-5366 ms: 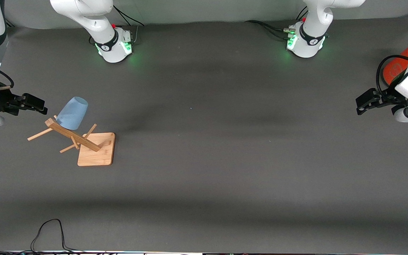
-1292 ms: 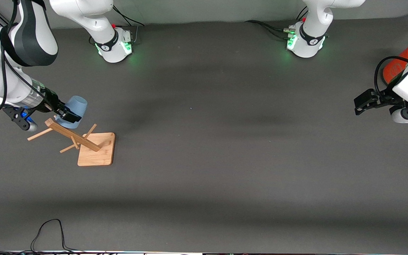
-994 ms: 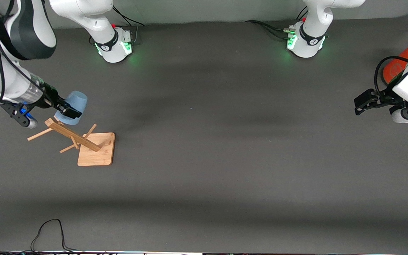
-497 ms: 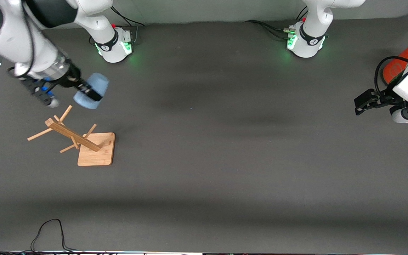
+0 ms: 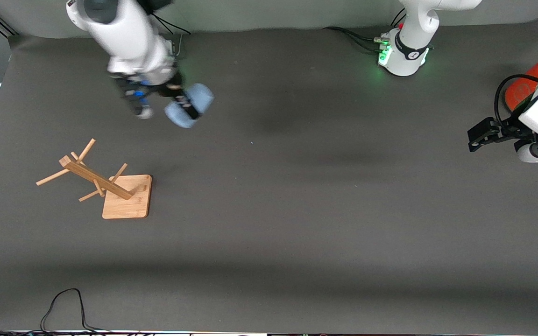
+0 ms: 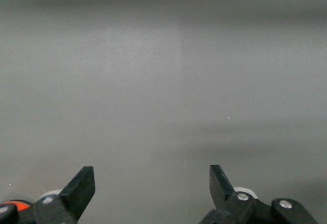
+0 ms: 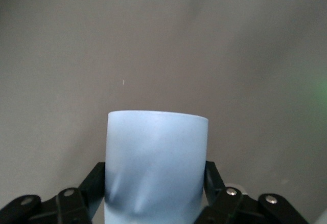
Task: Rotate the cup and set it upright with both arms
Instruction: 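Pull the blue cup off the peg and carry it toward the table middle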
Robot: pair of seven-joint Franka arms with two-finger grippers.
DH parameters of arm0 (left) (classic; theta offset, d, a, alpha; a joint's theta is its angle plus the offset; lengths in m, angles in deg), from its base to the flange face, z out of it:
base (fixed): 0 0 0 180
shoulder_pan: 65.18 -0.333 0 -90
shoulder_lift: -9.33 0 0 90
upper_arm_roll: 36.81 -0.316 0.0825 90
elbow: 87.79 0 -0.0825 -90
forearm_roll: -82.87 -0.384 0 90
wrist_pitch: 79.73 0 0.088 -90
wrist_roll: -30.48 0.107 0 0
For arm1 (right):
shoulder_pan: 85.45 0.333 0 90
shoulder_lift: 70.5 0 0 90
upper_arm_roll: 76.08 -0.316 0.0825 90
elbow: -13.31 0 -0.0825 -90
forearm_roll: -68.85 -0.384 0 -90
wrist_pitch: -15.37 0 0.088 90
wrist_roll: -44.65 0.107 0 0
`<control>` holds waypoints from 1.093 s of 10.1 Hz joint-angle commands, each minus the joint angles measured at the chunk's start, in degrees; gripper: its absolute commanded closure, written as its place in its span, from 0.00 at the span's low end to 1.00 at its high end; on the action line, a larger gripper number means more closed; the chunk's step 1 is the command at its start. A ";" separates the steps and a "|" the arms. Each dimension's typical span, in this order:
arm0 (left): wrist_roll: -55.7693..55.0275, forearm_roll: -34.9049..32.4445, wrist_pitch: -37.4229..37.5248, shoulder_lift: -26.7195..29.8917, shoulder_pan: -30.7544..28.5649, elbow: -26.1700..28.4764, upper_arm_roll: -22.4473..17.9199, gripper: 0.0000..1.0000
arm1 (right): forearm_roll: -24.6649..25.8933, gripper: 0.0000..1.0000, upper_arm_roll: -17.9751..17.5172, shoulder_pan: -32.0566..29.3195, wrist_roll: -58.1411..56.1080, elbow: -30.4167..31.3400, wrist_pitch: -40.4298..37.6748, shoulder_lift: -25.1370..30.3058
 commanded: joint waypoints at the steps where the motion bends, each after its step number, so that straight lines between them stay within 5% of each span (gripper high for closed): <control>1: 0.35 0.37 0.90 -0.51 -0.13 -1.08 -0.22 0.00 | 0.36 0.44 0.75 6.40 13.74 -8.21 2.58 -12.07; 4: 0.26 -0.42 0.64 -0.68 -0.05 -0.99 -0.22 0.00 | 6.77 0.44 0.84 12.57 31.16 -22.28 2.67 -30.27; 11: -0.35 -0.42 0.99 -1.48 -0.49 -0.99 -0.31 0.00 | 8.97 0.44 0.92 16.79 48.86 -43.74 2.76 -55.00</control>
